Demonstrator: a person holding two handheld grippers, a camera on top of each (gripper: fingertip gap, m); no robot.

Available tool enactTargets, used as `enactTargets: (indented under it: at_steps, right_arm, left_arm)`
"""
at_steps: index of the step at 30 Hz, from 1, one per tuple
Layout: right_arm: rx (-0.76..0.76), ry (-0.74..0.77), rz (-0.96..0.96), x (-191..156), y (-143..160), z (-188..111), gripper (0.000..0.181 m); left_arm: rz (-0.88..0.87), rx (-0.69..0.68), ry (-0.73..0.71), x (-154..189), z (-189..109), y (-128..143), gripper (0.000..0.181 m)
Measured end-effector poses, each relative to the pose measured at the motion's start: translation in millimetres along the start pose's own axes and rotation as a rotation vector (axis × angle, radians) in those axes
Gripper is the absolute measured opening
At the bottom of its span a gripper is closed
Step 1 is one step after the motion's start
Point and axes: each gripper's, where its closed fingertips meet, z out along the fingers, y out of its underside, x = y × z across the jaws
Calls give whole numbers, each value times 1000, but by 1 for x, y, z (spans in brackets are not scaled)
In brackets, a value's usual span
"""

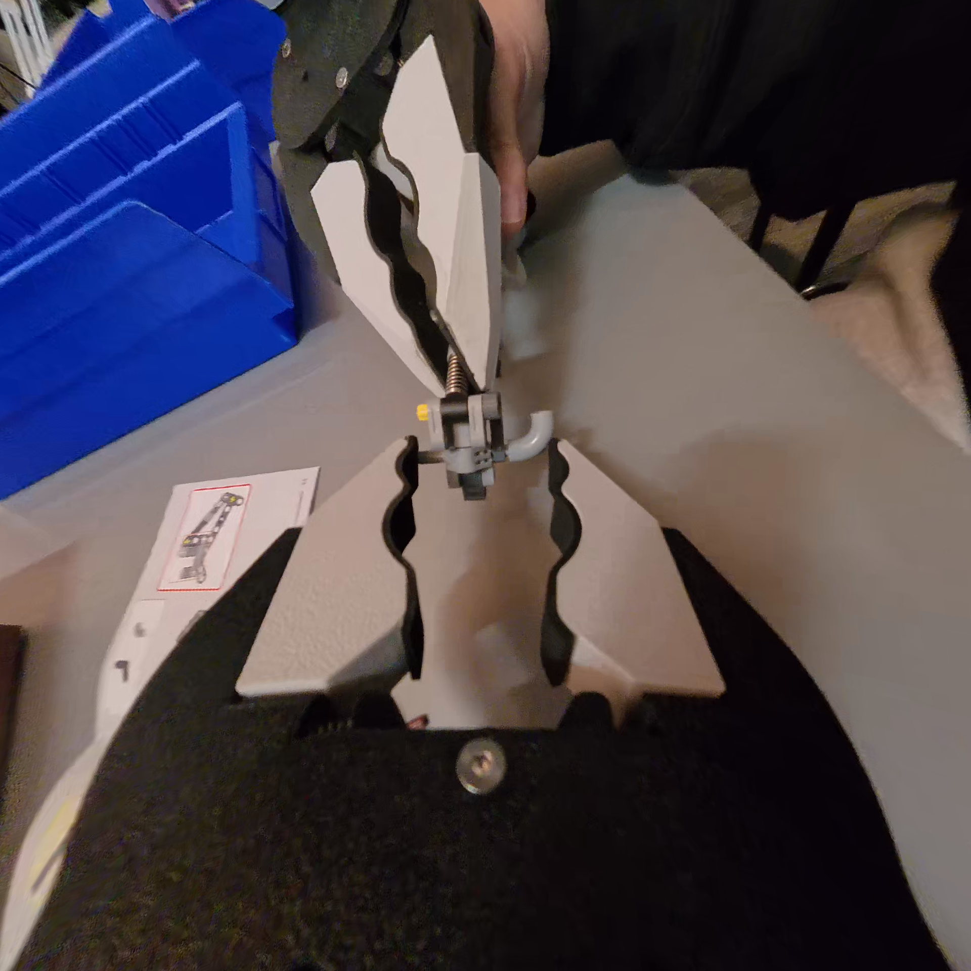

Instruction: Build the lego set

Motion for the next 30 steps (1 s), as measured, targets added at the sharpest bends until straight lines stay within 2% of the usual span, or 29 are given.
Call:
enactTargets:
  at_steps: [2, 3, 5, 17, 18, 19, 24, 27, 30]
  right_arm:
    - [-3, 11, 7, 2, 0, 0, 4]
    - [-2, 8, 9, 2, 0, 0, 4]
    - [-5, -5, -3, -1, 0, 1, 4]
    - [-10, 21, 10, 4, 1, 1, 5]
    - [-3, 15, 9, 4, 0, 1, 5]
    - [19, 16, 7, 4, -3, -1, 4]
    - [100, 16, 11, 5, -14, -7, 4]
    - [247, 62, 132, 22, -30, -21, 4]
    - [399, 116, 308, 43, -41, -38, 4]
  left_arm:
    - [-52, 6, 47, 5, 0, 0, 62]
    - [-69, 8, 50, 5, 1, -1, 64]
    - [-49, 7, 12, 0, 1, 0, 47]
    - [62, -55, -67, -10, 3, 6, 43]
    - [67, -56, -76, -11, 3, 6, 41]
    - [61, -48, -87, -12, 2, 6, 26]
    - [0, 5, -66, -12, -1, -3, 27]
    - [102, -4, -233, -35, -9, 2, 50]
    - [297, 10, -424, -49, -18, -5, 52]
